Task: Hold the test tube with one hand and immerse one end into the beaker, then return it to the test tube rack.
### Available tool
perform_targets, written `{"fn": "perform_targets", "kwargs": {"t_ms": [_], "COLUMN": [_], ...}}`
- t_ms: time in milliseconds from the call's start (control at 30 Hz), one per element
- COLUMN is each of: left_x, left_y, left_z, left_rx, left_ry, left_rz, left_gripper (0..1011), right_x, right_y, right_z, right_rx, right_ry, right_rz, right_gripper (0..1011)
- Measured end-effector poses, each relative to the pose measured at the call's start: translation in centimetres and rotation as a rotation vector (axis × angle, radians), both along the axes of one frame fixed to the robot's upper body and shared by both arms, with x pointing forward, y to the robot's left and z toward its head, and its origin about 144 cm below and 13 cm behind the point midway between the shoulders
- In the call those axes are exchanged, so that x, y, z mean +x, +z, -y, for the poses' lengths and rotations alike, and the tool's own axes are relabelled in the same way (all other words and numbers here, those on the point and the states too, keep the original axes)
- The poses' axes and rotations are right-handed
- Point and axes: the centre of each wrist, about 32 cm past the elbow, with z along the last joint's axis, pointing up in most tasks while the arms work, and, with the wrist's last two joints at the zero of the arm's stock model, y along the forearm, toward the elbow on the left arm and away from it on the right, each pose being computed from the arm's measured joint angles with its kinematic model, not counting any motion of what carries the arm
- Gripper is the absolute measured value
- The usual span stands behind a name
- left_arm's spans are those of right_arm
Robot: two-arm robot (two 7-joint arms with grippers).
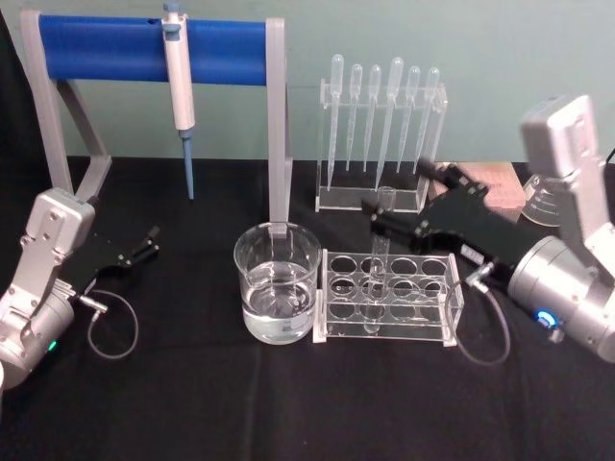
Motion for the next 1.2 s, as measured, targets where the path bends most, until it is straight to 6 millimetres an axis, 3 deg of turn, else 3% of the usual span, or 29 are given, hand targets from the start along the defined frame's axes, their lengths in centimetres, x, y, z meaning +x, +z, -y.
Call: {"fn": "perform_targets", "kwargs": {"t_ms": [133, 267, 467, 700, 933, 1200], "left_x": [0.0, 0.0, 0.0, 0.0, 0.0, 0.0], "left_y": [0.0, 0.0, 0.0, 0.0, 0.0, 0.0], "left_z": [0.0, 0.0, 0.0, 0.0, 0.0, 0.0], "left_rx": [0.000, 0.000, 0.000, 0.000, 0.000, 0.000], "left_ry": [0.000, 0.000, 0.000, 0.000, 0.000, 0.000], "left_rz": [0.000, 0.000, 0.000, 0.000, 0.000, 0.000], "left_gripper": [1000, 1000, 1000, 1000, 1000, 1000], "right_x": [-1.1, -1.8, -2.8, -2.4, -1.7, -1.5], "right_y": [0.5, -0.1, -3.3, -7.0, -9.0, -9.5], "right_z": [0.5, 0.7, 0.8, 1.3, 1.7, 1.7], "right_rx": [0.044, 0.076, 0.114, 0.101, 0.077, 0.068], "right_ry": [-0.089, -0.186, -0.447, -0.649, -0.698, -0.681], "right_rz": [0.069, 0.105, 0.138, 0.079, 0.027, -0.001], "right_gripper": [1003, 1003, 1003, 1002, 1003, 1003]}}
